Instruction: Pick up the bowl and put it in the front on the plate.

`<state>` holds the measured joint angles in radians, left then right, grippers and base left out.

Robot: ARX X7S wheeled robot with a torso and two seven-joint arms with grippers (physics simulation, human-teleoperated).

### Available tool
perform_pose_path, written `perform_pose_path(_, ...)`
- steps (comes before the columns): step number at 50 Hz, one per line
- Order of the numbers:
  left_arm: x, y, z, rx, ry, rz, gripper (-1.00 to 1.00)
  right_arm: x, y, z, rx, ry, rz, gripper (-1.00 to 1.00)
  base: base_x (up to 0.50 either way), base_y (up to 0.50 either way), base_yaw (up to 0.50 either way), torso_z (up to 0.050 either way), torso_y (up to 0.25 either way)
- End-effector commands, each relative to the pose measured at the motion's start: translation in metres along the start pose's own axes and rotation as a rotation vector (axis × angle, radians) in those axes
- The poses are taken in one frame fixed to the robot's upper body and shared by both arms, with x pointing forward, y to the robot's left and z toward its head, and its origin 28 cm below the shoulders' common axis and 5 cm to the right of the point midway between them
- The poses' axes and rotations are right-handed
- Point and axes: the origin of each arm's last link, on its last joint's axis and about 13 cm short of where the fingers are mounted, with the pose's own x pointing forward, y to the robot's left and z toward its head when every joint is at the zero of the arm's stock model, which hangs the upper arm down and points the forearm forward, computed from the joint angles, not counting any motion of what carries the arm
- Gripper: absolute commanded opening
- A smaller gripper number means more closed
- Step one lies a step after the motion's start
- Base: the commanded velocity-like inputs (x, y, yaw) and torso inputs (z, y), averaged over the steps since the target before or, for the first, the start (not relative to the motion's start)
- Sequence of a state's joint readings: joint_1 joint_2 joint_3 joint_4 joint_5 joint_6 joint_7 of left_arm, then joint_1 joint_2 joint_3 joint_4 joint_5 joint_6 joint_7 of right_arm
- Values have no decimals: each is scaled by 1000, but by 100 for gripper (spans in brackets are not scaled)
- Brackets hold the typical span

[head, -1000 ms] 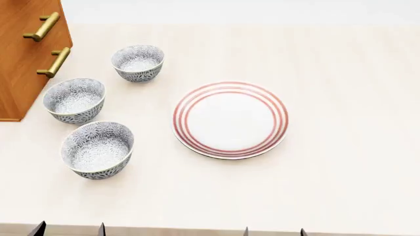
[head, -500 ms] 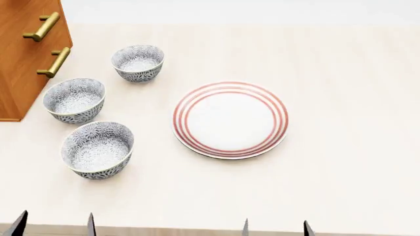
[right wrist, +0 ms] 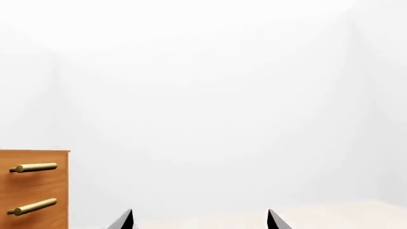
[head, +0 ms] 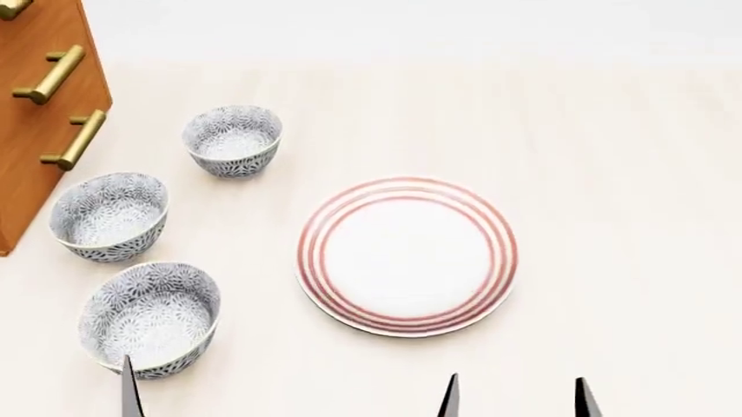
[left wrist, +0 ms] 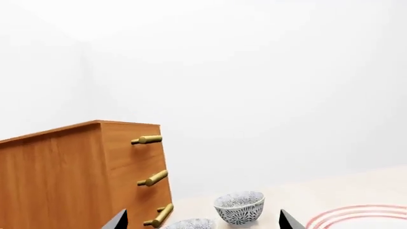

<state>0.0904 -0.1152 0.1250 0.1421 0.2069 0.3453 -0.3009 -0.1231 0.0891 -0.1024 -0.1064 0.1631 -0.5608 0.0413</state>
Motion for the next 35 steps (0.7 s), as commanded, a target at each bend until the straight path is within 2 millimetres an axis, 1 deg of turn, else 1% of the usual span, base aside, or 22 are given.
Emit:
perform_pose_path(1,0,0,2,15,-23,2,100,-1,0,3,1,-44,9,100,500,0,0,0,0)
perform_pose_path(35,-1,-1,1,15,-18,2,100,0,1,5,-3,-49,20,100,500,0,0,0,0)
